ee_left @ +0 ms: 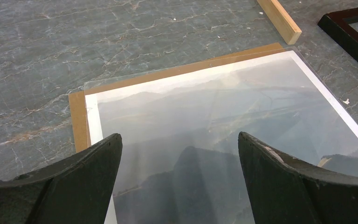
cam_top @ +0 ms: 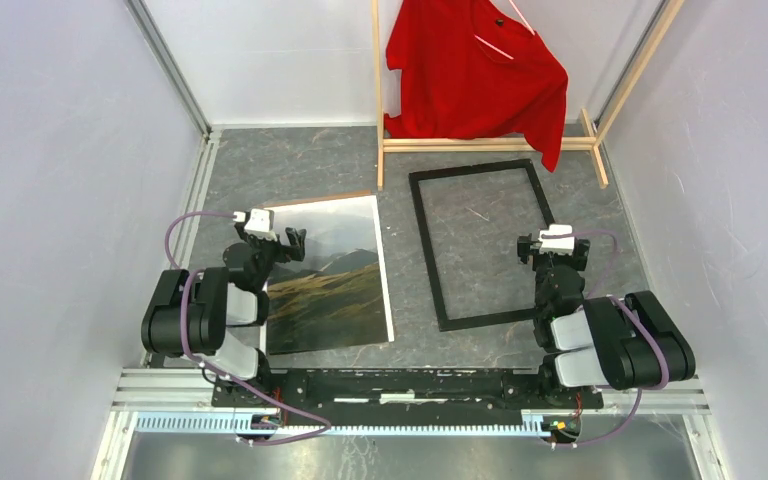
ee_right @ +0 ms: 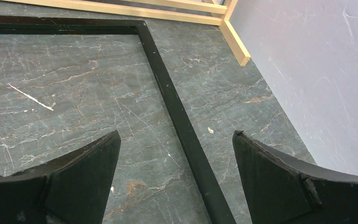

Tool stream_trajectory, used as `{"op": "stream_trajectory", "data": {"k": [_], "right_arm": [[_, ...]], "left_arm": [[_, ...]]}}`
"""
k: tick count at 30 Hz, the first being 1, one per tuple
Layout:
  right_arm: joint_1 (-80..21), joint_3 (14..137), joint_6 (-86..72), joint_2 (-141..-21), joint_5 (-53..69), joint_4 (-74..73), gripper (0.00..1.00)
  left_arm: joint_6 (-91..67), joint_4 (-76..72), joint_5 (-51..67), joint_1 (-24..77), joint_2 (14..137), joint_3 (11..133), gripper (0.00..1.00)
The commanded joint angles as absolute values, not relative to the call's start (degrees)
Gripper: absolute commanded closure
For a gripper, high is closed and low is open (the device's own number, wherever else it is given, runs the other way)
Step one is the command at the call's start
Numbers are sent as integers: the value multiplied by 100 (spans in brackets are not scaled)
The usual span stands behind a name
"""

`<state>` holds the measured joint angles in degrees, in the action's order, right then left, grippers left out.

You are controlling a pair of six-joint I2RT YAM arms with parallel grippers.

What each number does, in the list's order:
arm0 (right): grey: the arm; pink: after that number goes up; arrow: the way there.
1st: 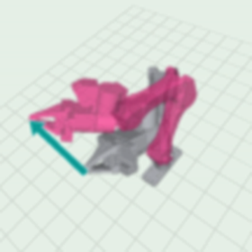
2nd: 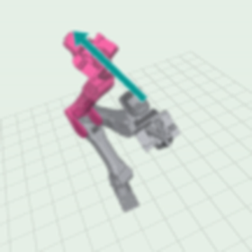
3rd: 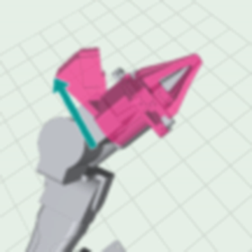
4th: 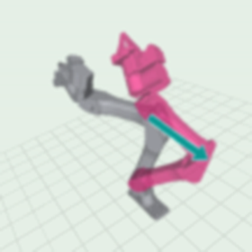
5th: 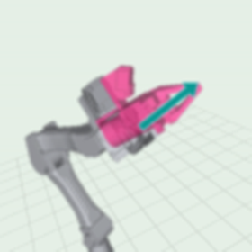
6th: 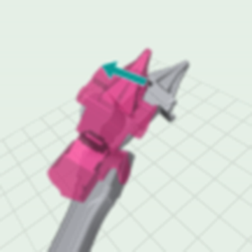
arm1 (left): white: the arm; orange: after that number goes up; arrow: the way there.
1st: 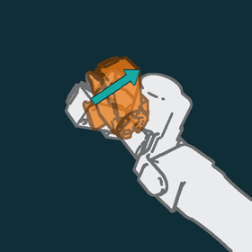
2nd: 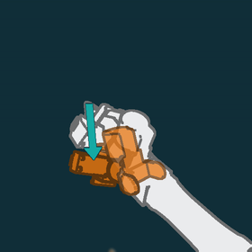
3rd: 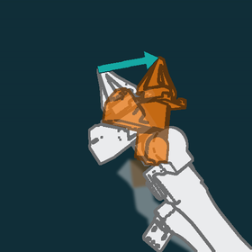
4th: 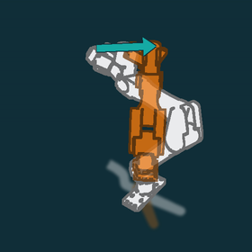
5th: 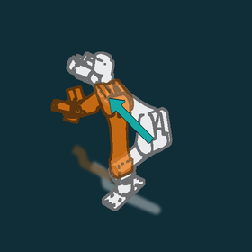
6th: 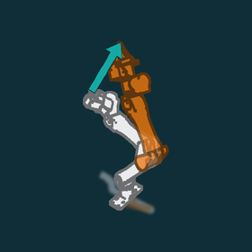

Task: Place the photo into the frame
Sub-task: Adjust the photo frame at the center of the board.

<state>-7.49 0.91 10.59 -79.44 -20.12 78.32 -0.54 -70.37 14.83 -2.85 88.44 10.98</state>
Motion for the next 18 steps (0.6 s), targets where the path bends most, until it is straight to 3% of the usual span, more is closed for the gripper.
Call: {"op": "stream_trajectory", "data": {"k": [1,6,9,12,14,16,18], "right_arm": [[-730,-436,1081,-7866,-1979,7960,2],[-730,-405,1063,-7865,-1966,7915,2],[-729,-205,741,-7553,-2770,7288,2],[-722,1176,87,-7149,-3563,4351,2],[-722,2103,-134,-7236,-3151,2906,2],[-694,2933,-1368,-7529,-3023,1623,2],[-519,3441,-1925,-7717,-1956,855,2]], "left_arm": [[113,-7216,1347,-279,8809,1169,0],[113,-7168,1391,-278,8837,1219,0],[24,-7064,1355,-344,8706,1235,0],[18,-6118,1373,-409,8316,1578,0],[62,-4946,1377,-414,8025,2034,0],[252,-3626,1392,-413,7874,2647,0],[506,-2787,1407,-414,7781,3052,0]]}}
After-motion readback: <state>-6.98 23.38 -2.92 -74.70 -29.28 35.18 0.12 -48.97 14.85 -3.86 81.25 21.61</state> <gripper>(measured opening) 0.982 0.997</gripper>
